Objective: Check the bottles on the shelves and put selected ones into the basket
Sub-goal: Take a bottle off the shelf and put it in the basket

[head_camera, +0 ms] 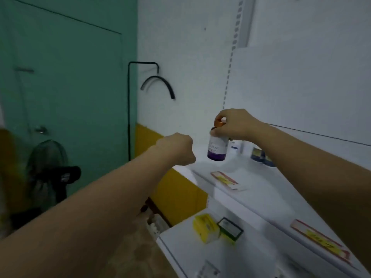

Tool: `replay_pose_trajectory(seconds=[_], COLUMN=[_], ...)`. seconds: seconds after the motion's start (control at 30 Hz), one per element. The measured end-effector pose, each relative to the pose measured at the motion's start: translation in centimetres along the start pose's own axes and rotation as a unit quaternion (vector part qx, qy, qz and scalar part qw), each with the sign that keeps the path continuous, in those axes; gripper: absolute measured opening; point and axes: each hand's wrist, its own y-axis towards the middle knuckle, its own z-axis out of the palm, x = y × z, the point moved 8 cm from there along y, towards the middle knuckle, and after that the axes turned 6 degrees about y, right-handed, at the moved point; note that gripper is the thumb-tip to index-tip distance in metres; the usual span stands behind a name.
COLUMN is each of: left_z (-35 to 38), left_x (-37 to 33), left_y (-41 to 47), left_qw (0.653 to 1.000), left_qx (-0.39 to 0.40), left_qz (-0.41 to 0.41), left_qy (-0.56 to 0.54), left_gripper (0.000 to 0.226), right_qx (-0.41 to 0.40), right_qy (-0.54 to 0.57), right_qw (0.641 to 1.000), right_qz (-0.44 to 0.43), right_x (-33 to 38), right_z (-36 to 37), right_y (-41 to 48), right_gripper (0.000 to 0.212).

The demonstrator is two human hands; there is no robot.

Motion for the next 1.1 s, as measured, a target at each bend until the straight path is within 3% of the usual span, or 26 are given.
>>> replay_pose_trajectory(seconds=[0.17, 0.5, 0.83, 1.0, 1.1], left_z=[3.8, 11.3, 18.2, 23.2, 26.6], left_x=[14.1, 32.9, 43.8, 47.5, 49.0], left_y=[-0.5, 4.3, 18.6, 28.1, 34.2], left_qw=[0.994, 0.972, 0.969, 0.977, 0.982], left_qx=[0.029, 0.082, 0.133, 0.146, 0.155], left_qz=[-0.108, -0.221, -0.207, -0.153, -0.105], left_qy=[-0.008, 0.024, 0.016, -0.005, -0.006], left_gripper=[0.023, 0.017, 0.022, 0.015, 0.016], right_qx=[0.058, 0.144, 0.157, 0.131, 0.108], right_qy=[0.067, 0.059, 0.064, 0.045, 0.035], right_qw=[0.993, 0.975, 0.974, 0.984, 0.991], right_qz=[-0.078, -0.160, -0.152, -0.113, -0.070], right_x=[9.5, 19.5, 22.1, 19.4, 16.1], right_z=[10.1, 28.1, 38.0, 42.7, 44.4], right_y=[6.1, 20.6, 38.5, 46.7, 51.3], right_gripper=[0.034, 0.037, 0.034, 0.029, 0.036])
